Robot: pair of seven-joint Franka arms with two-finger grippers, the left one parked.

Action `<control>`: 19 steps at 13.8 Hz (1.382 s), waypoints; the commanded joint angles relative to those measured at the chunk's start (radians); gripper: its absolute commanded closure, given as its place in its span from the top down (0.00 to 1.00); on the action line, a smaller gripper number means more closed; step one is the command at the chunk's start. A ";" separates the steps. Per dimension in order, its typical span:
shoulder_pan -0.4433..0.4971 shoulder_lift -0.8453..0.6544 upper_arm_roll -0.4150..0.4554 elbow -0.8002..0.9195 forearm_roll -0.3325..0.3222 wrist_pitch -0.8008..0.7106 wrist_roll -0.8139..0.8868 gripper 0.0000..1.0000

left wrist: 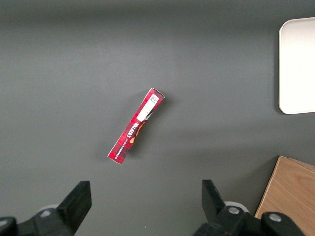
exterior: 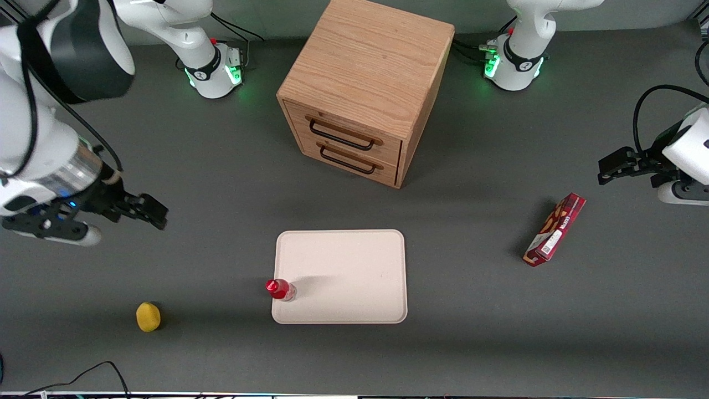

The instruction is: Place coke bottle on tray

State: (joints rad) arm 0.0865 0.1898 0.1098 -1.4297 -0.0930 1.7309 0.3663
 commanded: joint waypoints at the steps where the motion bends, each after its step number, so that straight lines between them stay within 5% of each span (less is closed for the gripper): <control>1: -0.066 -0.159 0.013 -0.213 0.027 0.050 -0.112 1.00; 5: -0.079 -0.234 0.013 -0.409 0.050 0.224 -0.113 1.00; 10: -0.136 -0.194 0.007 -0.342 0.088 0.226 -0.186 1.00; 12: -0.151 -0.194 0.004 -0.340 0.156 0.220 -0.205 1.00; 19: -0.156 -0.190 0.004 -0.273 0.144 0.167 -0.210 1.00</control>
State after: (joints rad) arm -0.0598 -0.0003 0.1112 -1.7432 0.0406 1.9402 0.1857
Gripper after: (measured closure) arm 0.000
